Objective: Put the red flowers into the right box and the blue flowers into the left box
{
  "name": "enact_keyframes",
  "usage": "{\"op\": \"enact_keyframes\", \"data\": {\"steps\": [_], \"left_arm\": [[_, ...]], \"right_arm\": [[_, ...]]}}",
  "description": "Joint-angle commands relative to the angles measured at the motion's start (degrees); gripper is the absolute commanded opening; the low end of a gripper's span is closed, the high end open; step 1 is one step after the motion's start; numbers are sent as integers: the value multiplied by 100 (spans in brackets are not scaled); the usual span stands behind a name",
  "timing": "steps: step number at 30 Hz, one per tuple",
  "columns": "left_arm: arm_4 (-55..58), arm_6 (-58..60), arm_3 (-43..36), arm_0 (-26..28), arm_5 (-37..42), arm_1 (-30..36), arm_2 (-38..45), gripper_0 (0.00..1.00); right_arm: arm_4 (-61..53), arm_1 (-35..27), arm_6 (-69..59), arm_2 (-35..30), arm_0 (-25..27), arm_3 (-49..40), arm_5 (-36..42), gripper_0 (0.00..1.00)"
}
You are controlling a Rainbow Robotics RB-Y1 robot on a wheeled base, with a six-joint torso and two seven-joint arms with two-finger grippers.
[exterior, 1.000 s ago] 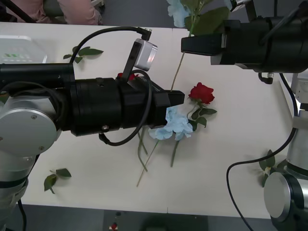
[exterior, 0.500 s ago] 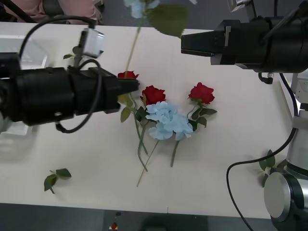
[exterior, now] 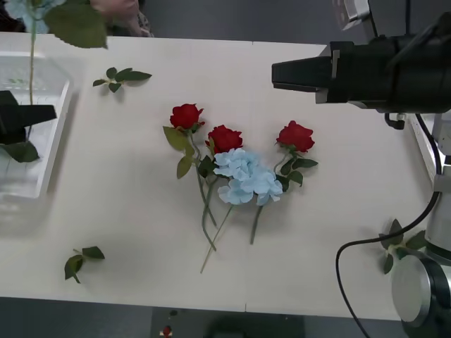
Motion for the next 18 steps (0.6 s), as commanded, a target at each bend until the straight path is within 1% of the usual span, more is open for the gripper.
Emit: {"op": "enact_keyframes", "data": {"steps": [1,7,13,18], "left_arm": [[-90,131,734,-86,-12,284,204,0],[-292,43,1754,-86,-161,407,424,0],[-617,-63,2369,-77,-372,415,591,0],[-653,-124,2720,-86,-873,433,442,0]], "right_arm": [[469,-476,-117,-102,-53,-94,76,100],[1392,-907,-1075,-40,-53,-94,252,100],[2446,-1012,-2183,48,-53,-94,515,100],[3598,-1012,-3272,285,-44,-86,709,100]]}}
